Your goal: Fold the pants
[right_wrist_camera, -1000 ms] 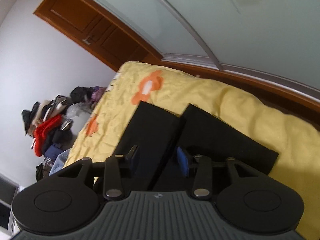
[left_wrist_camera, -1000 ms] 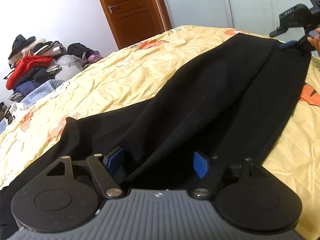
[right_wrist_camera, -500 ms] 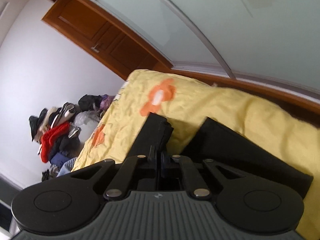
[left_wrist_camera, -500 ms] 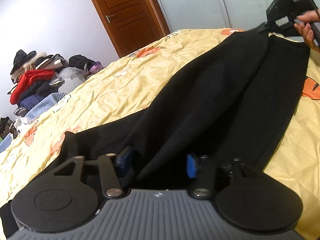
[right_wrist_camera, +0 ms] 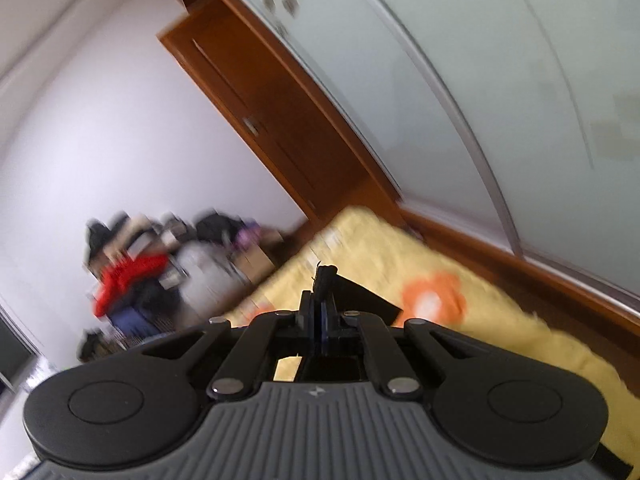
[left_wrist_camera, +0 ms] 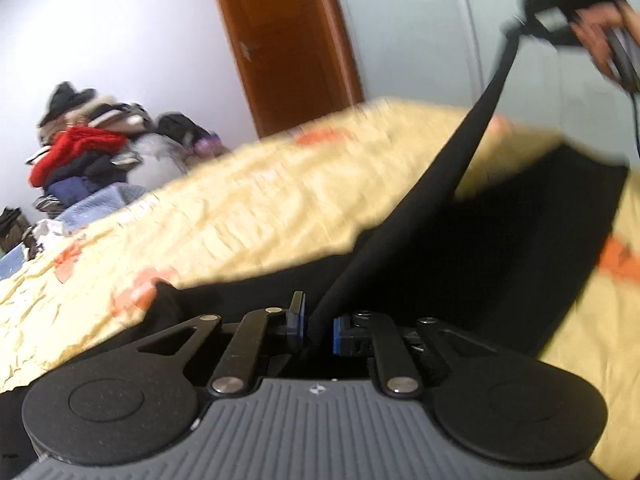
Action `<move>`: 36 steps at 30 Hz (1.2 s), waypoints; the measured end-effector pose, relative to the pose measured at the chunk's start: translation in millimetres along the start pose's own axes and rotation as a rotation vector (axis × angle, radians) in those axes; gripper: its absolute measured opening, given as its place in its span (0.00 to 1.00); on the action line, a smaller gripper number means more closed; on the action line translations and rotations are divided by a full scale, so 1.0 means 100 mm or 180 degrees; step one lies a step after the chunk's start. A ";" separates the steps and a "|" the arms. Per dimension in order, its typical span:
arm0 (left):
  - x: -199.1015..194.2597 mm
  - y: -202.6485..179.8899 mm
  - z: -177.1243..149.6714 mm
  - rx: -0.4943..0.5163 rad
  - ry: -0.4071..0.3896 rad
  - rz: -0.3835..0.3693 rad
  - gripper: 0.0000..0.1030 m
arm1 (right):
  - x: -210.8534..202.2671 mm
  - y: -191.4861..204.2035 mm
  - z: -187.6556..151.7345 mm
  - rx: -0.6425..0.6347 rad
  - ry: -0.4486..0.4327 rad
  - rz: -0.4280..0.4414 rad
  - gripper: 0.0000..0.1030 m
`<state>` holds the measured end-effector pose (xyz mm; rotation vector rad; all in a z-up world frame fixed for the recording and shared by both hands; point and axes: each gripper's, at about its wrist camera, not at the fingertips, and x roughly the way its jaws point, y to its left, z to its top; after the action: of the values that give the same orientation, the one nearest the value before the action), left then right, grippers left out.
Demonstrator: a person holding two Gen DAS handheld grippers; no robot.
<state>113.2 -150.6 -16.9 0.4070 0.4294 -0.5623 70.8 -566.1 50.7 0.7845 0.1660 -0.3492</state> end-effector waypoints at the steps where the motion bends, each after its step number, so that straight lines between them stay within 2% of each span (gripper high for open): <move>1: -0.06 0.05 0.03 -0.0078 -0.0076 -0.0028 0.15 | -0.12 -0.02 0.00 -0.0043 -0.0069 -0.0028 0.03; 4: -0.13 0.08 0.04 -0.0145 0.0035 -0.0326 0.15 | -0.43 -0.23 -0.14 -0.0071 -0.0109 -0.0251 0.03; 7: -0.05 -0.06 -0.13 -0.0091 0.0338 -0.0625 0.15 | -0.61 -0.67 -0.41 0.0085 0.0115 -0.0634 0.03; 10: -0.01 -0.22 -0.27 0.0034 0.0479 -0.0670 0.15 | -0.70 -1.12 -0.64 0.0571 0.0301 -0.0812 0.03; 12: -0.05 -0.26 -0.30 0.0139 0.0452 -0.0613 0.15 | -0.78 -1.27 -0.72 0.0772 0.0323 -0.0832 0.03; 16: -0.09 -0.20 -0.31 0.0095 0.0485 -0.0667 0.15 | -0.95 -1.31 -0.75 0.0748 0.0280 -0.0817 0.03; 21: -0.03 -0.27 -0.37 0.0221 0.0522 -0.0600 0.15 | -0.85 -1.27 -0.78 0.0541 0.0423 -0.0946 0.03; 23: -0.06 -0.30 -0.37 0.0304 0.0476 -0.0563 0.22 | -0.82 -1.25 -0.79 0.0422 0.0514 -0.1123 0.07; 25: -0.13 -0.32 -0.37 0.0356 0.0477 -0.0563 0.31 | -0.83 -1.18 -0.80 0.0174 0.0483 -0.1261 0.11; 27: -0.19 -0.30 -0.38 0.0387 0.0456 -0.0555 0.34 | -0.94 -1.07 -0.79 -0.0058 0.0229 -0.1562 0.18; 29: -0.24 -0.28 -0.38 0.0386 0.0463 -0.0586 0.36 | -1.07 -0.86 -0.80 -0.0428 -0.0183 -0.2050 0.19; 30: -0.28 -0.26 -0.37 0.0360 0.0466 -0.0633 0.38 | -1.08 -0.68 -0.83 -0.0718 -0.0272 -0.2065 0.21; 31: -0.32 -0.22 -0.36 0.0306 0.0466 -0.0698 0.42 | -1.06 -0.47 -0.89 -0.1031 -0.0223 -0.1840 0.21; 32: -0.37 -0.18 -0.35 0.0242 0.0460 -0.0764 0.44 | -0.98 -0.25 -0.97 -0.1280 -0.0039 -0.1541 0.21; 34: -0.48 -0.07 -0.33 0.0106 0.0437 -0.0844 0.49 | -0.72 0.17 -1.22 -0.1693 0.0647 -0.0876 0.22; 36: -0.60 0.07 -0.32 0.0002 0.0376 -0.0778 0.54 | -0.48 0.57 -1.59 -0.1974 0.1295 -0.0178 0.22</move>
<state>62.6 -104.8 -12.6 0.3922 0.5973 -0.7780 44.6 -403.0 -9.8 0.2263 0.6464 -0.1682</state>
